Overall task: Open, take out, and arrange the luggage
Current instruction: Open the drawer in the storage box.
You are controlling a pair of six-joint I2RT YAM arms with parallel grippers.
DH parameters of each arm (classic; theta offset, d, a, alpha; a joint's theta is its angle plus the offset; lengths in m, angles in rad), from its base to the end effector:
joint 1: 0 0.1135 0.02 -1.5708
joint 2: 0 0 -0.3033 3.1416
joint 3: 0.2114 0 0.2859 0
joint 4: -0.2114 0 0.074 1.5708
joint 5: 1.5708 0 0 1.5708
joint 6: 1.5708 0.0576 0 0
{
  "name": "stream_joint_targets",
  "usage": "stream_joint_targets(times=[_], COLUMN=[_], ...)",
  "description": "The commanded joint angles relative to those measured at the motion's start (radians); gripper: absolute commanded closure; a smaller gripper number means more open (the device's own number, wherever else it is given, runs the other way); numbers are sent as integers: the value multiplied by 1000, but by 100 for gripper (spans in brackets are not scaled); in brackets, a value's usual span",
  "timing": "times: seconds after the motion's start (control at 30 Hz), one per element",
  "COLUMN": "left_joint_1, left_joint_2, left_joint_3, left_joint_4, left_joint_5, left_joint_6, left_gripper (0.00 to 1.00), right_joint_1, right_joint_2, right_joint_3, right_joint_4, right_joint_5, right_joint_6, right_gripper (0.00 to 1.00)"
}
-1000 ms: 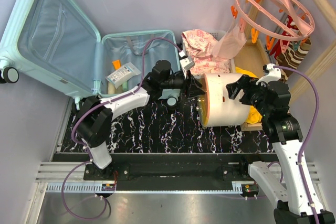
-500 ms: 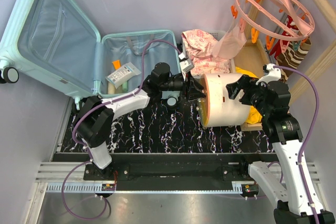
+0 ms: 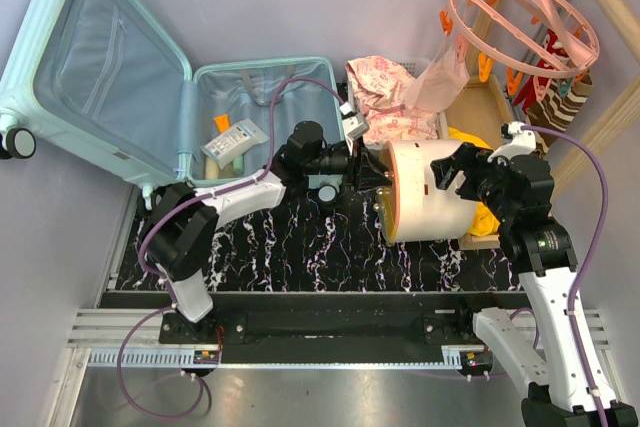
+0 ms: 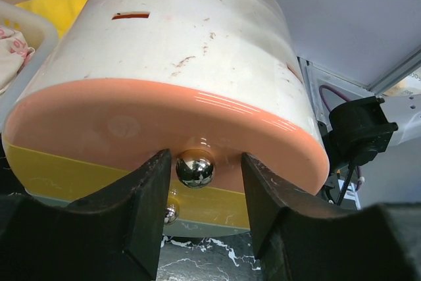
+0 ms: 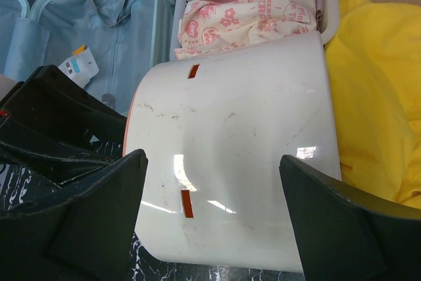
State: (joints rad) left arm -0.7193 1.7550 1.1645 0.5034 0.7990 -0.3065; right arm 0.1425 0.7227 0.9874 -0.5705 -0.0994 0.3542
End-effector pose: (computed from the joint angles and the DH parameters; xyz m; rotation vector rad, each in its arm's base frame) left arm 0.3150 -0.3308 0.2959 1.0021 1.5442 -1.4037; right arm 0.1693 0.0301 0.4056 0.1317 1.8935 0.4332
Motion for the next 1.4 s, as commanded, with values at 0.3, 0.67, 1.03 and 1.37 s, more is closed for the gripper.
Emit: stream_joint_targets(times=[0.3,0.67,1.03,1.37], left_joint_1=[-6,20,37,49], left_joint_2=[-2,-48,-118,-186], left_joint_3=[-29,-81,-153,-216], left_joint_4=[99,100,99,60], left_joint_5=[17,14,-3,-24], left_joint_6=[-13,-3,3,36], left_gripper=[78,98,100,100], right_joint_1=[6,3,3,5], right_joint_2=[-17,-22,-22,-28], right_joint_3=[42,40,31,27], right_joint_4=[12,4,3,-3], right_joint_5=[-10,-5,10,12], right_joint_6=[-12,-14,-20,-23], right_gripper=[8,8,8,8])
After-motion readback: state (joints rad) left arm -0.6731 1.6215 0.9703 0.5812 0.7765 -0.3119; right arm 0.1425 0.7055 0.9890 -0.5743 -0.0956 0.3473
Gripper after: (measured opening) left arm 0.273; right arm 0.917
